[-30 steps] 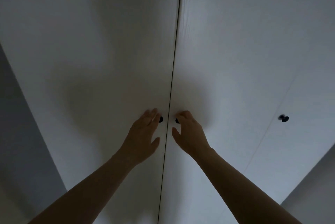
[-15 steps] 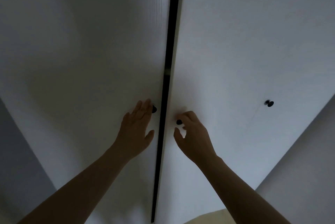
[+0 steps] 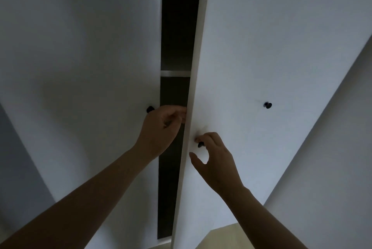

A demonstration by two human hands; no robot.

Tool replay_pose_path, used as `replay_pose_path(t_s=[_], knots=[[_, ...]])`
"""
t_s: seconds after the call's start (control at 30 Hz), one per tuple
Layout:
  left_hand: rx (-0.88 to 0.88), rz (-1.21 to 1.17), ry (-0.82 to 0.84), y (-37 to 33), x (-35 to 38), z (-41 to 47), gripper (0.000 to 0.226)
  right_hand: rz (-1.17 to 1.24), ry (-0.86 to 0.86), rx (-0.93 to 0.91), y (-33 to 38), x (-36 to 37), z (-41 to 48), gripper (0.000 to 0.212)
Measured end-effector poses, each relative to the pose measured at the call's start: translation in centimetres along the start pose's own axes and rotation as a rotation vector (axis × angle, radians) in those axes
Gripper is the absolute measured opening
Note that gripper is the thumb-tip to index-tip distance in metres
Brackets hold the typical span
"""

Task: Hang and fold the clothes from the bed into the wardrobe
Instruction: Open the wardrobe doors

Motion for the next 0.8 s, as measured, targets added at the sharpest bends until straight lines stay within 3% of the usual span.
replay_pose_path(t_s=[0.3,0.5,0.8], knots=[[0.082,0.024,0.104,-8.0,4.8,-5.8,0.024,0.106,-0.202,0.237,-3.0,-5.7,-6.0,0.036],[0.06,-0.022,0.183,-11.7,8.1,-8.5,0.028,0.083,-0.246,0.301,-5.4,-9.0,-8.7,0.042],[0.042,0.008,0.103,-12.8,10.1,-10.4,0.025,0.105,-0.318,0.38,-9.2,-14.5,-11.3,0.034]])
Point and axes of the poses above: each hand's wrist, its own z-axis towards the middle knuckle, its own x-axis out of the palm, y = z × x, the point moved 3 cm from there along z, towards the middle knuckle, and after that the axes turned 10 degrees about -y, right-handed, at the moved point
